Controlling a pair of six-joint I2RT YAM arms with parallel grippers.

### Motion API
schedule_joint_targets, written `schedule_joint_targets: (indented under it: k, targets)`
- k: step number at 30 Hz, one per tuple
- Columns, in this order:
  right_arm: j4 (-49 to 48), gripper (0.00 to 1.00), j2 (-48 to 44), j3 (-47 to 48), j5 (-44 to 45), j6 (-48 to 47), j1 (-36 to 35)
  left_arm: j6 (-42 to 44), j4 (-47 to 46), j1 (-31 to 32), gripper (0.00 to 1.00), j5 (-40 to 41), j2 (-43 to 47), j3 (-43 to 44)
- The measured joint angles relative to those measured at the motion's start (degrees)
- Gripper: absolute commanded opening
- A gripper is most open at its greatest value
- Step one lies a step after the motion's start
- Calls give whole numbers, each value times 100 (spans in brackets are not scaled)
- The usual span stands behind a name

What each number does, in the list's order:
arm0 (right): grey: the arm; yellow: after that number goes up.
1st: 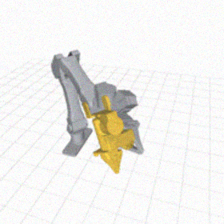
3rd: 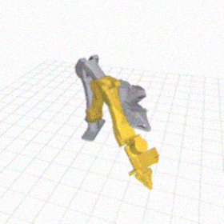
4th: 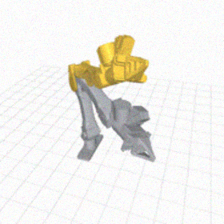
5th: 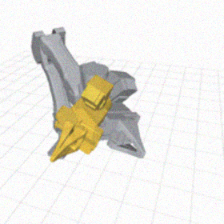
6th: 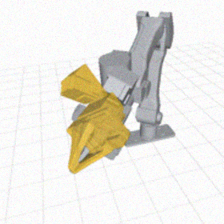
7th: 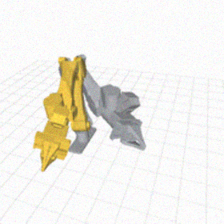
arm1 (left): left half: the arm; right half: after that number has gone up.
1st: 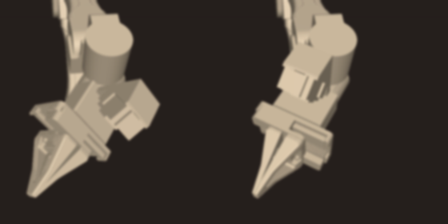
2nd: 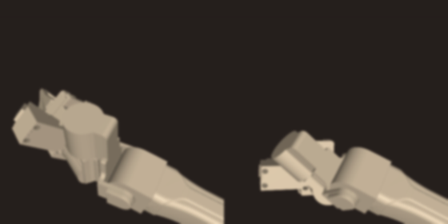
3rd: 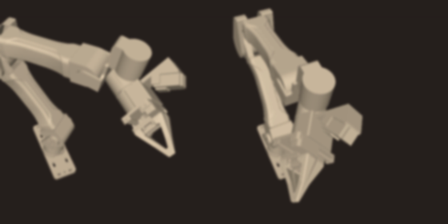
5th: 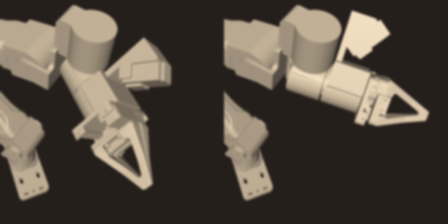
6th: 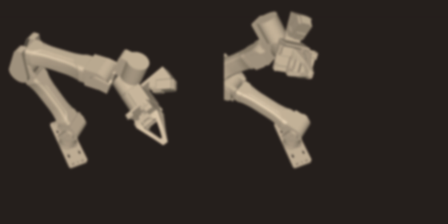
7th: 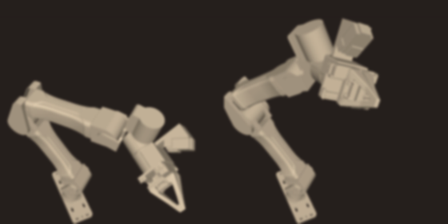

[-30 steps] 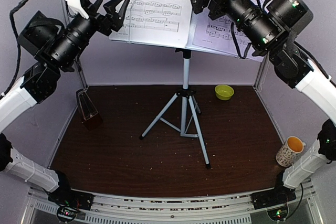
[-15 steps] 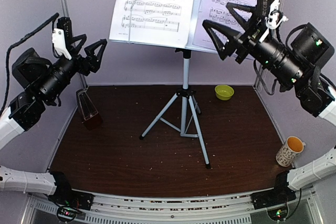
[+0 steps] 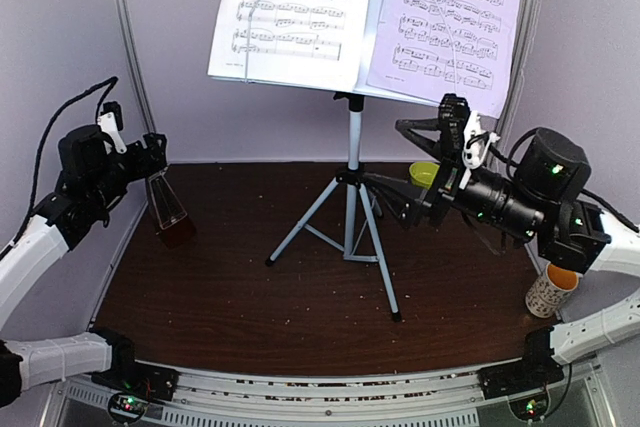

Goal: Set up the instrument practice props

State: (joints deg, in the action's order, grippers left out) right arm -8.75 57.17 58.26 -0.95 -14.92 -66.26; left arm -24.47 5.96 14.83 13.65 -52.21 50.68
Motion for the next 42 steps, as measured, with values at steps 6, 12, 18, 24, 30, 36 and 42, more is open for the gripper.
schedule_joint_targets:
  k: [6, 12, 18, 24, 30, 36, 42]
  targets:
    - [-205, 99, 105, -715, 219, 595, -4, -533, 824, -479, 97, 686, -564, 227]
    - [-313, 99, 584, -881, 868, 1366, -15, -990, 1447, -485, 98, 1235, -1456, 719]
    - [-162, 99, 870, -1099, 1602, 2009, -15, -1049, 1565, -487, 97, 1040, -1746, 710]
    - [63, 100, 909, -1340, 1976, 2494, -15, 68, 608, 4, 96, -474, -1370, 155]
    - [476, 99, 933, -1558, 2046, 2922, 70, 1233, -317, 953, 93, -2223, -1843, 76]
    - [682, 98, 1207, -1580, 2044, 3274, 181, 2065, -1156, 1580, 84, -3383, -2586, -247]
    - [667, 94, 1517, -1818, 1965, 3351, 205, 2614, -1259, 1980, 79, -3797, -3421, -105]
